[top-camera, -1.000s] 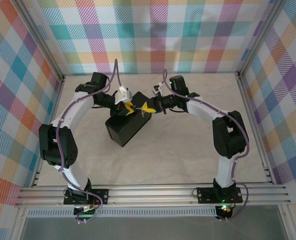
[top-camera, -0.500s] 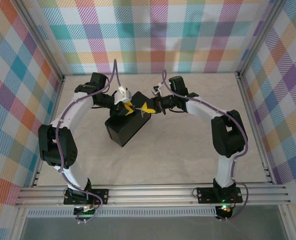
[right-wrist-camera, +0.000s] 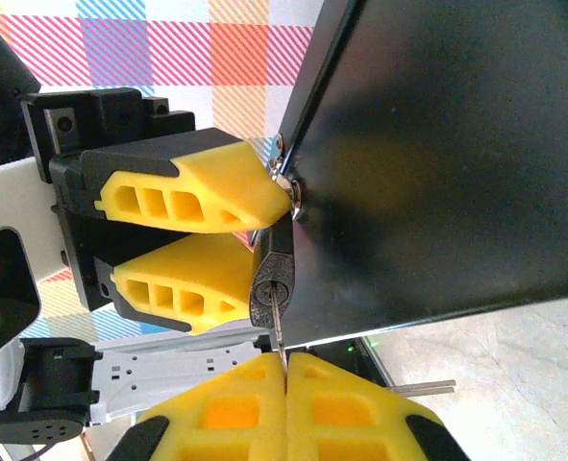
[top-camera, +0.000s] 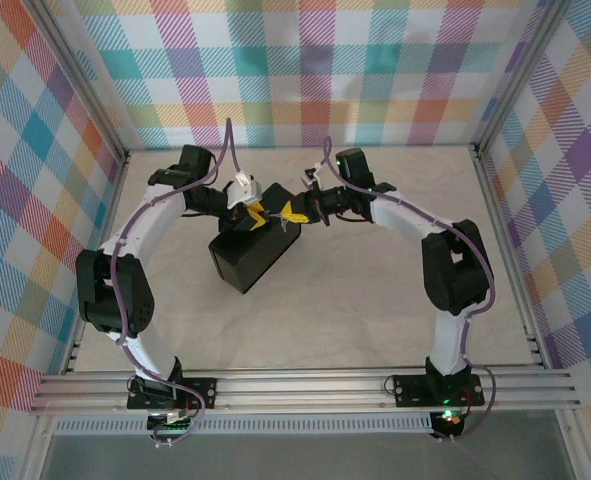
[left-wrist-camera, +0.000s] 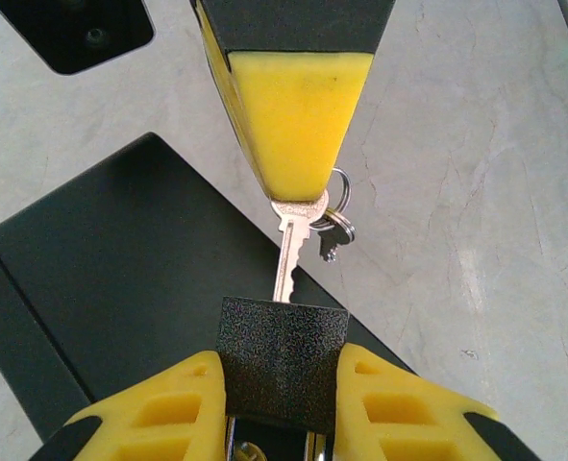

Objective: Unlock the padlock with the key

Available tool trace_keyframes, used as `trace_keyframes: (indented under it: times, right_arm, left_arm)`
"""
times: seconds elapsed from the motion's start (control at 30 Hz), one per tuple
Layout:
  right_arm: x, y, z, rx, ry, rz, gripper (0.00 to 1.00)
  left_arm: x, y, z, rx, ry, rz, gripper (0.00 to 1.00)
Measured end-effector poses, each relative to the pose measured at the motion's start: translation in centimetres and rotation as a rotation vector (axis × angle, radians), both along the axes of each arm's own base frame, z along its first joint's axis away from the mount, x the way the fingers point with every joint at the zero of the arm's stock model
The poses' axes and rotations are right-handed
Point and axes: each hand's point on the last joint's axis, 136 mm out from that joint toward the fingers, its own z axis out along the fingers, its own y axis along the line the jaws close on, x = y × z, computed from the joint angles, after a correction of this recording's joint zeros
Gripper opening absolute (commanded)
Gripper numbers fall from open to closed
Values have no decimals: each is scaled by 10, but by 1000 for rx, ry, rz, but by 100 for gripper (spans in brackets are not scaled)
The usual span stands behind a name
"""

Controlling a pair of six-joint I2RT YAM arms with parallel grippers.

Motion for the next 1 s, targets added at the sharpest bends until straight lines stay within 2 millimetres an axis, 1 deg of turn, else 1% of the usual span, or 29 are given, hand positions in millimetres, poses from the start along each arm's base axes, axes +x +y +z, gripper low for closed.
trace_keyframes:
  times: [0.2,0.4,0.53,0.63,0.73,0.77,0.83,0.97,1.0]
  right_arm:
    - [2,9,-4,0,14,15,0]
    - [2,15,0,3,28,18,0]
    - [1,23,1,4,41,27,0]
    - [2,29,-2,-1,52,32,0]
    - [2,30,-5,-5,66,31,0]
    - [2,30,-5,-5,66,31,3]
    - [2,30,-5,-7,64,31,14]
    - [1,26,-3,-10,24,35,25]
    - [3,20,-2,-9,8,26,27]
  left_arm:
    - [2,3,-1,6,-1,10,24]
    - [2,4,0,8,-4,11,24]
    - [1,3,1,3,-1,7,24]
    - [1,5,-1,15,-1,15,24]
    - [2,6,-2,23,3,21,24]
    - [2,6,-2,23,5,24,24]
    - [2,6,-2,27,7,30,24]
    - [2,5,-2,22,10,33,23]
    - [2,4,-2,18,13,34,23]
